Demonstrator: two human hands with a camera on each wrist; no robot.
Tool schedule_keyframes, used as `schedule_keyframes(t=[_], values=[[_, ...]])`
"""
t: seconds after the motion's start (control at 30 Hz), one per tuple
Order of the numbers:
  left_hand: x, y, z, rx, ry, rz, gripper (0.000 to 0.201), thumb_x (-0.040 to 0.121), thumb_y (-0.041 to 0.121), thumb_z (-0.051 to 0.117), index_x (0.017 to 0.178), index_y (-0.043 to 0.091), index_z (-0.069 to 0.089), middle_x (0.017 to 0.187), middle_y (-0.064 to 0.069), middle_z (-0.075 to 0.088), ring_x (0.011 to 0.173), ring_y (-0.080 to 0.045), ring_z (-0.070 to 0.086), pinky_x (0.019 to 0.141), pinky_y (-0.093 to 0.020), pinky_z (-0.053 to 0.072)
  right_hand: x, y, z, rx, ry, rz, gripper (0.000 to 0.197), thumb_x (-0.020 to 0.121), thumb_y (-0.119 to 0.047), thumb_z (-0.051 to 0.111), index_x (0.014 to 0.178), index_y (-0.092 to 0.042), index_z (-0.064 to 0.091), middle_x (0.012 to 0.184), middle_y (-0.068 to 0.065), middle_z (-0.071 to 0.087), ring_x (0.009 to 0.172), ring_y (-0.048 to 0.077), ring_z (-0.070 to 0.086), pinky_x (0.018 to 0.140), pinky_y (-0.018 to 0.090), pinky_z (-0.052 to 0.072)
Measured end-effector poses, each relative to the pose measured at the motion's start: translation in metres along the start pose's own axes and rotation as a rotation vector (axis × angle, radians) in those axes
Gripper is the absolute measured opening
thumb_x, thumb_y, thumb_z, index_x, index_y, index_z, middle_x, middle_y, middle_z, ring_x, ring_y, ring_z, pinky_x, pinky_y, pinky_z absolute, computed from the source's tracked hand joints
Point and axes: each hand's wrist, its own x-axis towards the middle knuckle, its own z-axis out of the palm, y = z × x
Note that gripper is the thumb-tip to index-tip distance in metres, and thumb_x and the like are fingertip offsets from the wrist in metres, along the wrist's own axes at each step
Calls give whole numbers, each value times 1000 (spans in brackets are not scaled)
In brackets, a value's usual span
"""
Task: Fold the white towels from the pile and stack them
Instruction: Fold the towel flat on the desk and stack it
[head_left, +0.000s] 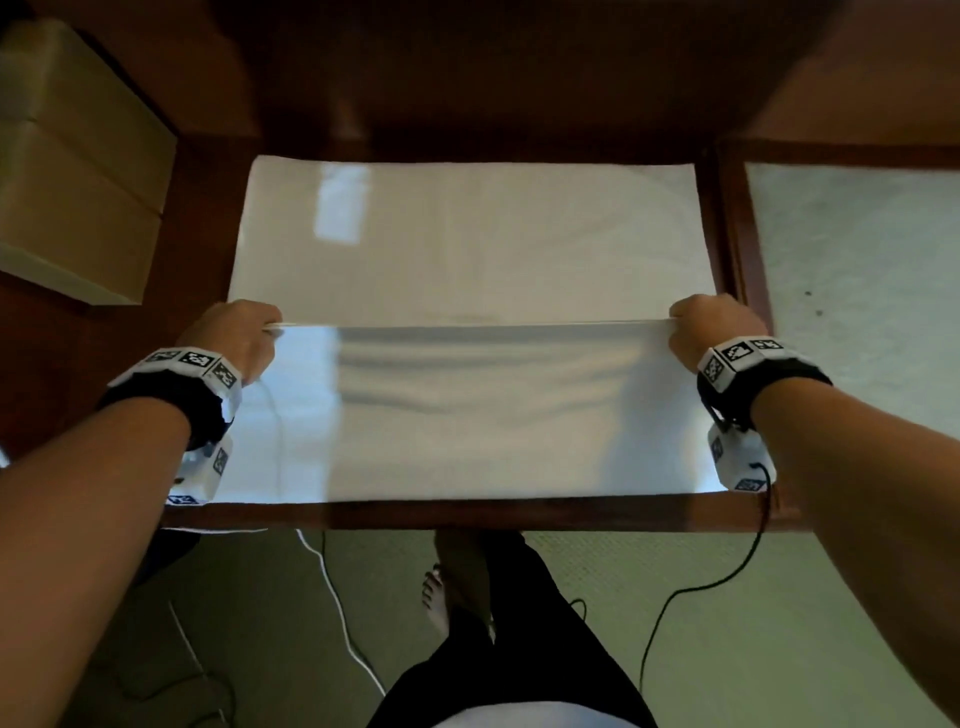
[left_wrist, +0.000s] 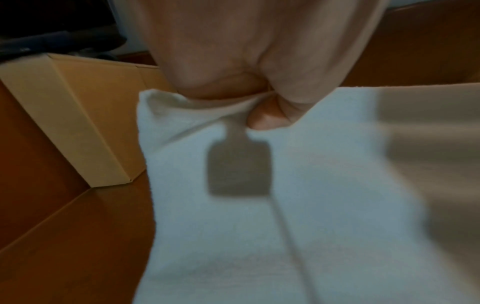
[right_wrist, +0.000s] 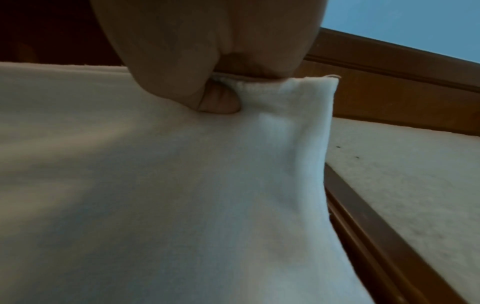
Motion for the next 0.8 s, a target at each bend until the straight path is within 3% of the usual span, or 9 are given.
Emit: schedule_keyframes(t=[0.07, 0.13, 0.23, 0.3, 0.4, 0.47, 0.53, 0.7, 0.8], values=[[13, 4, 7, 17, -27, -5, 21, 95, 7, 51, 75, 8, 57, 81, -20, 62, 69, -34, 52, 67, -39, 47, 17, 0, 6, 10, -23, -4, 23, 81, -4, 51, 93, -15, 68, 87, 10, 58, 80, 33, 55, 70, 34, 48], [16, 6, 16, 22, 5, -4, 11, 91, 7, 56, 86, 13, 64, 101, -20, 66, 85, -38, 58, 78, -43, 49, 28, 2, 19, 6, 16, -28, 27, 81, -4, 53, 100, -14, 68, 101, 13, 63, 96, 36, 57, 81, 40, 49], [7, 7, 39, 64, 118, 42, 53, 84, 17, 68, 135, 20, 56, 145, -13, 48, 128, -39, 44, 100, -51, 38, 26, 5, 47, 43, 264, -49, 43, 75, -6, 59, 118, -12, 66, 128, 14, 56, 120, 38, 46, 98, 50, 37], [-8, 15, 58, 36, 138, 83, 68, 89, 32, 67, 149, 24, 38, 159, -9, 28, 141, -37, 27, 107, -56, 29, 11, -1, 68, 112, 402, -117, 50, 77, -14, 59, 127, -12, 59, 143, 15, 47, 127, 40, 42, 101, 53, 34], [-43, 20, 103, 4, 89, 153, 70, 95, 57, 46, 157, 33, 23, 166, -6, 12, 149, -39, 15, 113, -62, 23, -30, -19, 108, 176, 331, -222, 59, 93, -43, 43, 147, -20, 41, 159, 14, 27, 141, 39, 30, 106, 55, 30], [-68, 17, 130, 13, 77, 145, 73, 94, 66, 23, 159, 36, 9, 168, -6, 3, 151, -40, 9, 115, -62, 17, -58, -20, 138, 142, 171, -217, 67, 97, -58, 25, 157, -31, 15, 166, 6, 0, 151, 32, 6, 116, 53, 18], [-85, 9, 146, 22, 104, 130, 75, 93, 67, 16, 160, 33, 7, 168, -7, 2, 151, -41, 7, 116, -63, 15, -78, -13, 161, 106, 108, -195, 68, 96, -64, 14, 157, -38, -3, 164, -1, -18, 152, 25, -13, 122, 52, 6], [-98, 19, 148, -47, 148, 111, 85, 89, 71, 23, 159, 27, 7, 168, -10, 0, 152, -39, 4, 118, -62, 11, -85, -32, 158, 188, 186, -118, 71, 95, -62, 19, 158, -31, 7, 166, 5, -9, 152, 26, -6, 120, 55, 10], [-108, 41, 156, 2, 149, 280, 88, 85, 75, 29, 159, 30, 12, 168, -6, 0, 152, -39, 6, 117, -63, 12, -96, -92, 152, 222, 247, -275, 71, 95, -58, 27, 156, -24, 21, 165, 11, 4, 152, 31, 6, 117, 55, 17]])
